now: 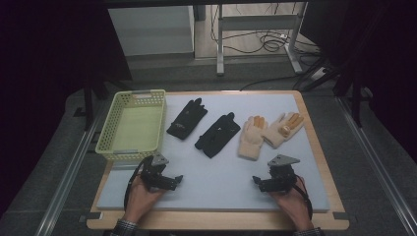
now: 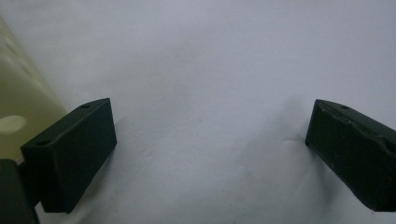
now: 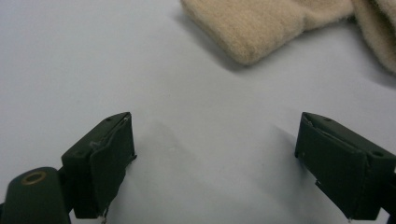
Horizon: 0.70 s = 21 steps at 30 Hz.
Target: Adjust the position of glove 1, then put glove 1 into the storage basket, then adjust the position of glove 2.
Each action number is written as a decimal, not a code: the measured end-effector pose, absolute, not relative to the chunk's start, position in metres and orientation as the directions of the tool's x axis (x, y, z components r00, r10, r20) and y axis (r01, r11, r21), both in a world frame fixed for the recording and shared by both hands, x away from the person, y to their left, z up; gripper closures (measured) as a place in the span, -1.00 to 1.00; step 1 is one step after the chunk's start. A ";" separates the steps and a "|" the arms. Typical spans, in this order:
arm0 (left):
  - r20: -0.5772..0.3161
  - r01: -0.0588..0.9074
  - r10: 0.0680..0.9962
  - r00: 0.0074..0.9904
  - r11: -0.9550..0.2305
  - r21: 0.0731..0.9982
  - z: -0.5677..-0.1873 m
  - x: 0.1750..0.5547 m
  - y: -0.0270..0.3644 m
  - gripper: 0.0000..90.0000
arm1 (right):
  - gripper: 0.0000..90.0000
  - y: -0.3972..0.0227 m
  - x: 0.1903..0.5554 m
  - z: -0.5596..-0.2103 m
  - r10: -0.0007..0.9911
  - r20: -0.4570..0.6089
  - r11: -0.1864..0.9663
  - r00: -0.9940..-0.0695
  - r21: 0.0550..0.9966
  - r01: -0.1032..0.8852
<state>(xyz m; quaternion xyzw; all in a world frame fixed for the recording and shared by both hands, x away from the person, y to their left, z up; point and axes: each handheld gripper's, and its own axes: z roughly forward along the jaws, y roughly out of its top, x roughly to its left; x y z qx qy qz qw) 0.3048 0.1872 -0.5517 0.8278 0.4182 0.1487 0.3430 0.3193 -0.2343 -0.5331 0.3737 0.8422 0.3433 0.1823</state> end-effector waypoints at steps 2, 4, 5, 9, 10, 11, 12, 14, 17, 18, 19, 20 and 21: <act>-0.041 0.590 0.795 0.606 -0.414 0.693 -0.552 0.305 0.187 -0.95 | -0.75 -0.234 0.319 -0.533 0.755 -0.050 0.485 -0.654 0.714 0.505; -0.041 0.590 0.795 0.605 -0.413 0.694 -0.552 0.305 0.187 -0.95 | -0.75 -0.234 0.319 -0.533 0.755 -0.050 0.485 -0.654 0.714 0.505; -0.041 0.590 0.795 0.605 -0.413 0.694 -0.552 0.305 0.187 -0.95 | -0.75 -0.234 0.319 -0.533 0.755 -0.050 0.485 -0.654 0.715 0.504; -0.043 0.590 0.796 0.604 -0.410 0.696 -0.552 0.305 0.187 -0.95 | -0.75 -0.234 0.319 -0.533 0.756 -0.049 0.483 -0.653 0.715 0.505; -0.042 0.589 0.796 0.604 -0.410 0.696 -0.552 0.305 0.187 -0.95 | -0.75 -0.234 0.319 -0.533 0.756 -0.050 0.483 -0.653 0.715 0.505; -0.042 0.589 0.796 0.604 -0.410 0.696 -0.552 0.305 0.187 -0.95 | -0.75 -0.234 0.319 -0.533 0.756 -0.049 0.483 -0.653 0.715 0.505; -0.044 0.590 0.797 0.603 -0.408 0.696 -0.552 0.304 0.187 -0.95 | -0.75 -0.234 0.319 -0.533 0.756 -0.049 0.484 -0.653 0.714 0.506; -0.045 0.591 0.797 0.603 -0.408 0.696 -0.552 0.304 0.187 -0.95 | -0.75 -0.234 0.319 -0.533 0.755 -0.050 0.484 -0.654 0.715 0.505; -0.045 0.591 0.797 0.602 -0.407 0.697 -0.552 0.304 0.187 -0.94 | -0.74 -0.234 0.319 -0.533 0.755 -0.047 0.483 -0.654 0.715 0.506; -0.044 0.590 0.797 0.603 -0.408 0.696 -0.552 0.304 0.187 -0.94 | -0.74 -0.234 0.319 -0.533 0.755 -0.047 0.483 -0.654 0.715 0.506; -0.044 0.590 0.797 0.603 -0.408 0.697 -0.552 0.304 0.187 -0.94 | -0.73 -0.235 0.320 -0.533 0.754 -0.044 0.482 -0.655 0.715 0.507; -0.044 0.590 0.797 0.602 -0.408 0.697 -0.552 0.304 0.187 -0.94 | -0.73 -0.235 0.320 -0.533 0.755 -0.043 0.480 -0.654 0.715 0.508; -0.043 0.590 0.797 0.603 -0.408 0.697 -0.552 0.304 0.187 -0.94 | -0.73 -0.234 0.319 -0.533 0.756 -0.045 0.481 -0.652 0.715 0.508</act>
